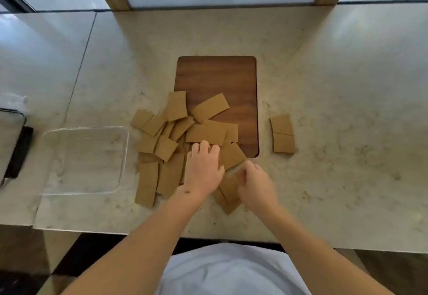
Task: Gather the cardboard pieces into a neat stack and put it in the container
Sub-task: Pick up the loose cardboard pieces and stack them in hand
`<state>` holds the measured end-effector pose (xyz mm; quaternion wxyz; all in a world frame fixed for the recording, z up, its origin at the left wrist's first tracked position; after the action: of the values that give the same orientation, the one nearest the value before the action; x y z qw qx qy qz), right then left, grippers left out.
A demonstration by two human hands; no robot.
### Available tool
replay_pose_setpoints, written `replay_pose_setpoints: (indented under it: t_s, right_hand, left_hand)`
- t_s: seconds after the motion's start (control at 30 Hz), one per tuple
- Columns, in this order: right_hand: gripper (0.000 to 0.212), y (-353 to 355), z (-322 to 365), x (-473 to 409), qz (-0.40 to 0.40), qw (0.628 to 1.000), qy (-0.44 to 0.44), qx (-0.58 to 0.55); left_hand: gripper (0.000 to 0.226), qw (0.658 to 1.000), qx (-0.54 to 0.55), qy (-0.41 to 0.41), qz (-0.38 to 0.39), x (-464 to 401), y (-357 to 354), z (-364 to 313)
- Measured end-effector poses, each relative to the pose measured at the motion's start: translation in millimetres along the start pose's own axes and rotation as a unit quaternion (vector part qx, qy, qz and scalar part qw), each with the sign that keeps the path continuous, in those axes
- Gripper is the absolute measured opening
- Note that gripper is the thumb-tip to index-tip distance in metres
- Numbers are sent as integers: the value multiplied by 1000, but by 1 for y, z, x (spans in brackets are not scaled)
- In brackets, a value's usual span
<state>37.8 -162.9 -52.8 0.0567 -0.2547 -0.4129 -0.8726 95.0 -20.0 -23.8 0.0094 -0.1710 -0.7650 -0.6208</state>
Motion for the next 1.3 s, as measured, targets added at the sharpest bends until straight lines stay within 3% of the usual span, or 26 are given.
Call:
replay_pose_setpoints:
  t_s: [0.03, 0.1, 0.27, 0.4, 0.47, 0.57, 0.67, 0.77, 0.9, 0.97, 1.07, 1.2, 1.3]
  right_hand:
    - [22, 6, 3, -2, -14, 999, 18, 47]
    - [43, 16, -2, -7, -48, 989, 18, 138]
    - [85, 18, -31, -5, -58, 984, -51, 163]
    - [96, 11, -38, -1, -59, 985, -77, 145]
    - [95, 12, -40, 1, -70, 986, -85, 124]
    - [71, 17, -37, 1, -94, 989, -70, 93]
    - [56, 14, -37, -1, -74, 992, -74, 68]
    - [60, 11, -32, -5, -56, 995, -67, 50]
    - [76, 7, -30, -11, -37, 991, -72, 102]
    - [72, 10, -29, -12, -44, 990, -80, 111]
    - [61, 12, -30, -15, -45, 991, -103, 77]
    - [38, 11, -29, -17, 0, 982, -125, -139]
    - [26, 40, -24, -10, -47, 963, -91, -251]
  left_hand:
    - [43, 999, -36, -6, 14, -4, -5, -3]
    - [53, 997, -62, -3, 35, -10, -14, -3]
    - [58, 999, -8, 40, 36, -11, -23, 3]
    - [36, 989, 118, 68, 51, -8, -22, 10]
    - [25, 965, 229, 113, 67, 0, -22, 23]
    - [33, 884, 402, 224, 77, 25, -29, 50]
    - [58, 718, 610, 321, 96, 54, -48, 59]
    - [55, 604, 708, 351, 104, 73, -55, 60]
    - [37, 453, 796, 351, 197, 91, -62, 36]
    - [40, 429, 810, 340, 211, 92, -59, 29]
    - [48, 440, 812, 321, 209, 91, -55, 28]
    - [38, 477, 801, 286, 223, 91, -51, 26]
    - [45, 412, 829, 291, 241, 95, -52, 19]
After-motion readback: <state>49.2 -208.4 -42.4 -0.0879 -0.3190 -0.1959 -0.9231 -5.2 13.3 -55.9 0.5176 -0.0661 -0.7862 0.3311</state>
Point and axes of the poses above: each hand's wrist, its own x-axis away from the middle knuckle, its own y-axis out of the back of the hand, z = x × y, the point moved 10 cm from there along -x, towards the middle knuckle, and after that the axes turned 3 degrees about -y, right-handed, at the moved point
